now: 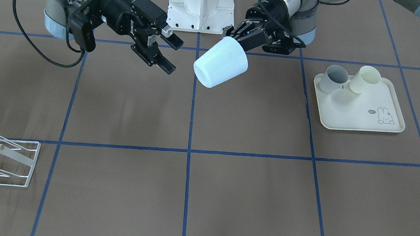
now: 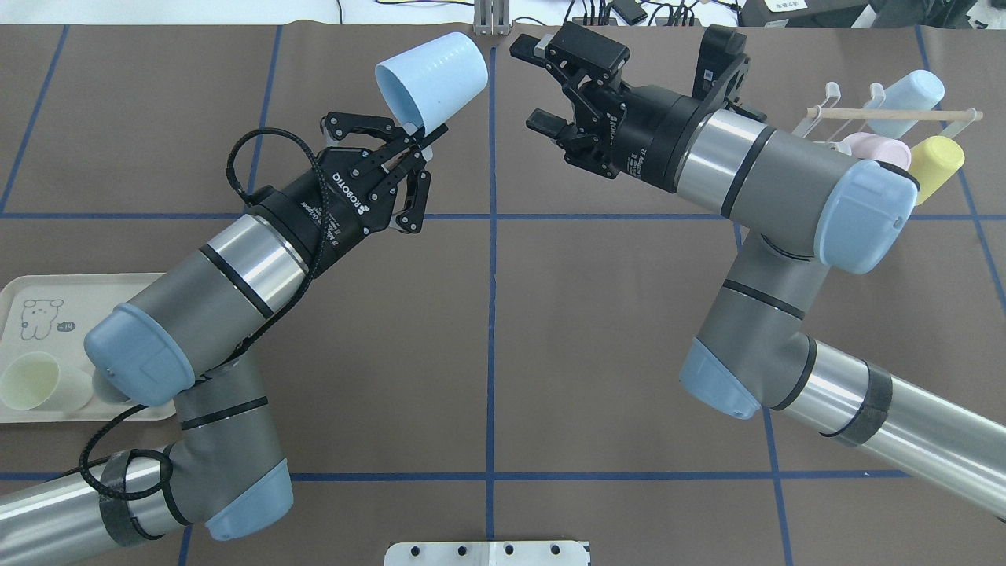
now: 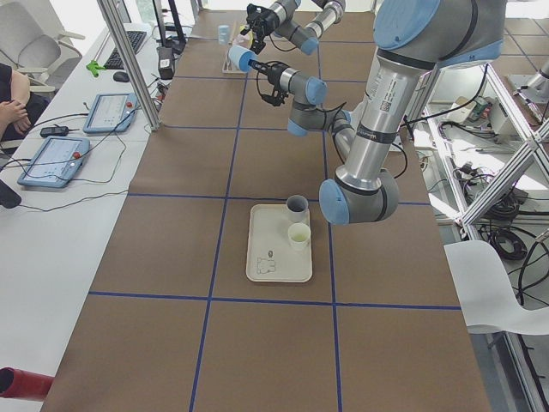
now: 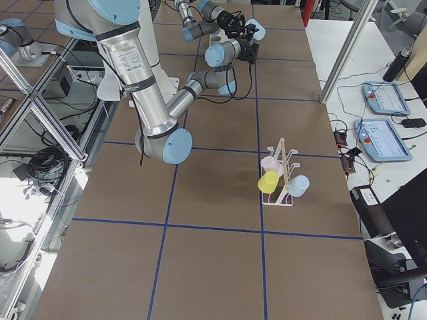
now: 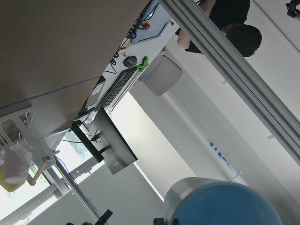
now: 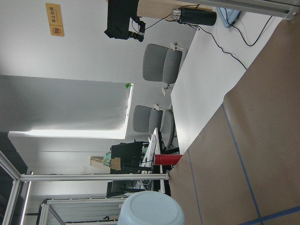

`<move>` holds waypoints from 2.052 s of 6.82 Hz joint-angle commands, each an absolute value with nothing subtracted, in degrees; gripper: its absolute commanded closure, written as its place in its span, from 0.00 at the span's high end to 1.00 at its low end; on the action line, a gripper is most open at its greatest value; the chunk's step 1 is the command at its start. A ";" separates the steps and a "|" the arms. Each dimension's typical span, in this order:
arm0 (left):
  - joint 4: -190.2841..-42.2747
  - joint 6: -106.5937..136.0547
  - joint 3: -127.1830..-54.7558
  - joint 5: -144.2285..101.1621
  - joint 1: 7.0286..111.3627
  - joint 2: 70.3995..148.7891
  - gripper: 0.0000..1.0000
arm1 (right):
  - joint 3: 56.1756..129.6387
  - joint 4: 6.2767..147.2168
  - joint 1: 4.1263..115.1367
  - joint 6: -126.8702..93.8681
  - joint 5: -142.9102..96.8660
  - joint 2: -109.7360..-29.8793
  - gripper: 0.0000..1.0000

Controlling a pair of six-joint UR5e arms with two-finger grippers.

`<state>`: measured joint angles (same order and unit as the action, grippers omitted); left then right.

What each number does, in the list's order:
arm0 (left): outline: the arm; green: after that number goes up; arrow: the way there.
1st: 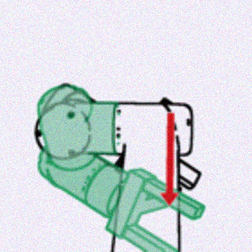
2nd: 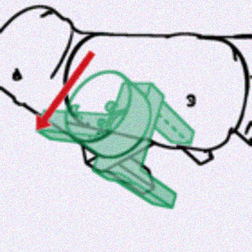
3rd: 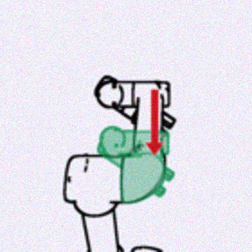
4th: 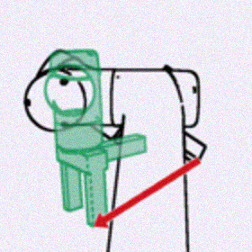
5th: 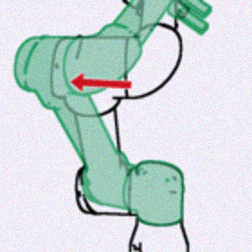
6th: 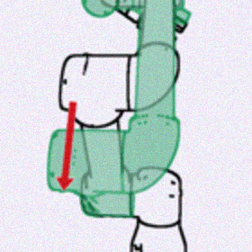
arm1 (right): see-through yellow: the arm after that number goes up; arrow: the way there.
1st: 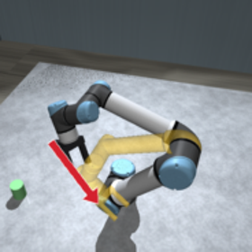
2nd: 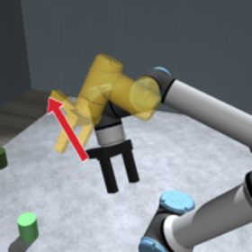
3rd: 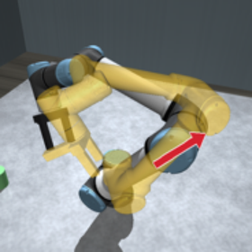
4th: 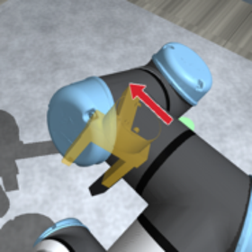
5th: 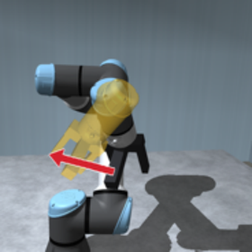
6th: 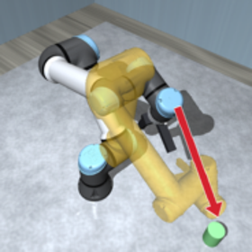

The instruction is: Transfer IKEA cup to right arm and place on rack

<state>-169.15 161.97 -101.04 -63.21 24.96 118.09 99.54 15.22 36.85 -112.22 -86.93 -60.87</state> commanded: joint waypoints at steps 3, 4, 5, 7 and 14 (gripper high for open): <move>-168.05 159.10 -99.15 -63.11 23.12 121.19 0.00 | 99.32 15.21 36.30 -111.88 -86.84 -60.65 1.00; -167.96 158.56 -99.14 -63.02 22.77 121.29 0.00 | 99.32 15.21 36.21 -111.97 -86.75 -60.30 1.00; -168.05 158.55 -99.14 -62.76 22.68 121.55 0.00 | 99.32 15.12 35.51 -111.97 -85.96 -60.29 1.00; -168.05 158.12 -99.23 -62.32 22.41 121.73 0.00 | 99.32 15.20 34.89 -111.97 -84.99 -59.94 1.00; -168.05 158.03 -99.49 -61.00 21.01 122.43 0.00 | 99.32 15.21 34.63 -112.06 -85.08 -59.85 0.98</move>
<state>-168.04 158.03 -99.34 -61.10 21.11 122.40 99.31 15.20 34.64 -112.06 -85.08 -59.86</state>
